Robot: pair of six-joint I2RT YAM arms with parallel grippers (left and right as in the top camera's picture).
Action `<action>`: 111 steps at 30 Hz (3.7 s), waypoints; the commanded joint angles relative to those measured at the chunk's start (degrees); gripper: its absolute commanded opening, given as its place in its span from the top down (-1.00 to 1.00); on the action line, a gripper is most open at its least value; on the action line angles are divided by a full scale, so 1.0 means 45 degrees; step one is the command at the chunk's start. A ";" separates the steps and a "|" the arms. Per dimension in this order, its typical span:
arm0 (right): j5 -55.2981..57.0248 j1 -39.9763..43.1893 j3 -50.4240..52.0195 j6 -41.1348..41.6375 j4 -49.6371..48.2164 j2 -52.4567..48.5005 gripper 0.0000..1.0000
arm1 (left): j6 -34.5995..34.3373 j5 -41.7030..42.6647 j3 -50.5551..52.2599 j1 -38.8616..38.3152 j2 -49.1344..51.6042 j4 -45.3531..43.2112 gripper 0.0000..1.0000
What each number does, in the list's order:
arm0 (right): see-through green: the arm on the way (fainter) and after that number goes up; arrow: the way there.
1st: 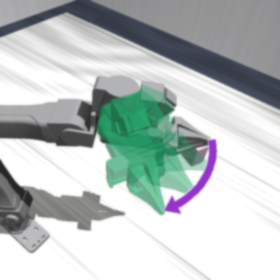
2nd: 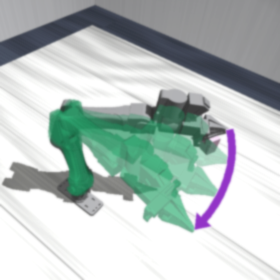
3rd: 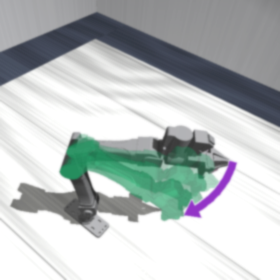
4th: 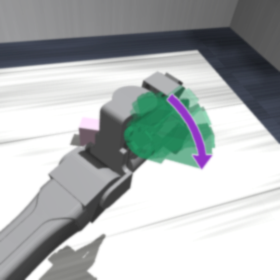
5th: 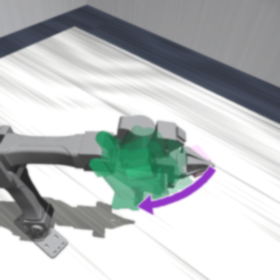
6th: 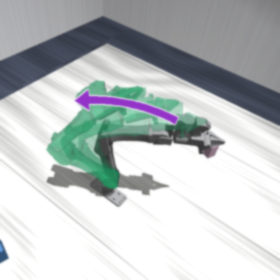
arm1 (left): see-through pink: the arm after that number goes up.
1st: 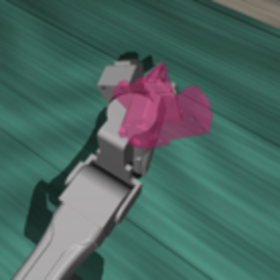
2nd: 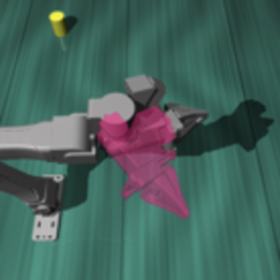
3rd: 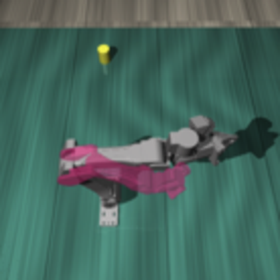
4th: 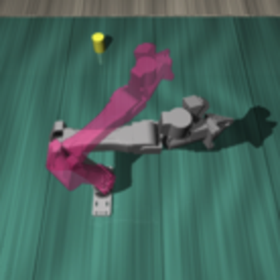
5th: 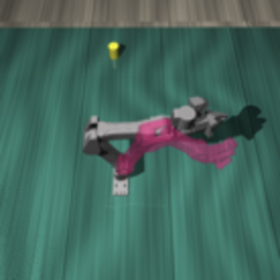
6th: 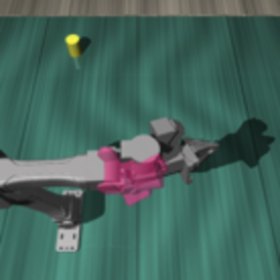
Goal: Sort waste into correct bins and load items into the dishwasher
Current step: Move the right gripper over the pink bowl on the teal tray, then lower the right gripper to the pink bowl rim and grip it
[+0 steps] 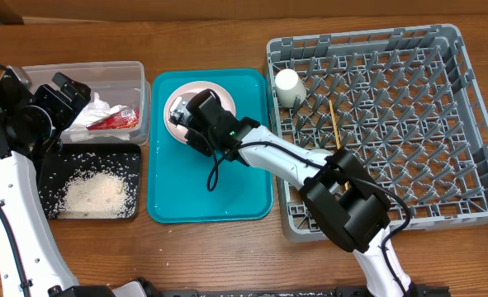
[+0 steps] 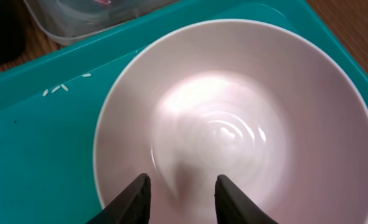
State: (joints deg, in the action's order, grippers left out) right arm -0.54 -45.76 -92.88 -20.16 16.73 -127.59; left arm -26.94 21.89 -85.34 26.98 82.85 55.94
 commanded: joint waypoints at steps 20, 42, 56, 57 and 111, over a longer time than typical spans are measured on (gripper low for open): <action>0.4546 0.0359 -0.0321 0.0685 0.1171 0.0782 0.14 | -0.0117 0.0000 -0.0330 -0.0083 -0.0005 -0.0010 -1.00; -0.2016 -0.0583 -0.3376 0.1525 0.5353 0.0729 -0.19 | -0.0117 -0.0005 -0.0330 -0.0083 -0.0005 -0.0010 -1.00; -0.1651 -0.0389 -0.1190 0.1486 0.2783 0.0704 0.16 | -0.0117 -0.0005 -0.0330 -0.0083 -0.0005 -0.0010 -1.00; -0.1554 -0.0389 -0.1122 0.1486 0.2725 0.0690 0.20 | -0.0117 0.0000 -0.0330 -0.0083 -0.0005 -0.0010 -0.99; -0.0223 -0.0301 -0.1073 0.1481 0.3672 -0.0107 0.52 | -0.0112 -0.0005 -0.0330 -0.0083 -0.0005 -0.0015 -1.00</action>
State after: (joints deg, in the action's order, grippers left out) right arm -2.13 -47.59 -98.02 -13.56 33.52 -127.28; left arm -26.94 21.89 -85.34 26.98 82.85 55.94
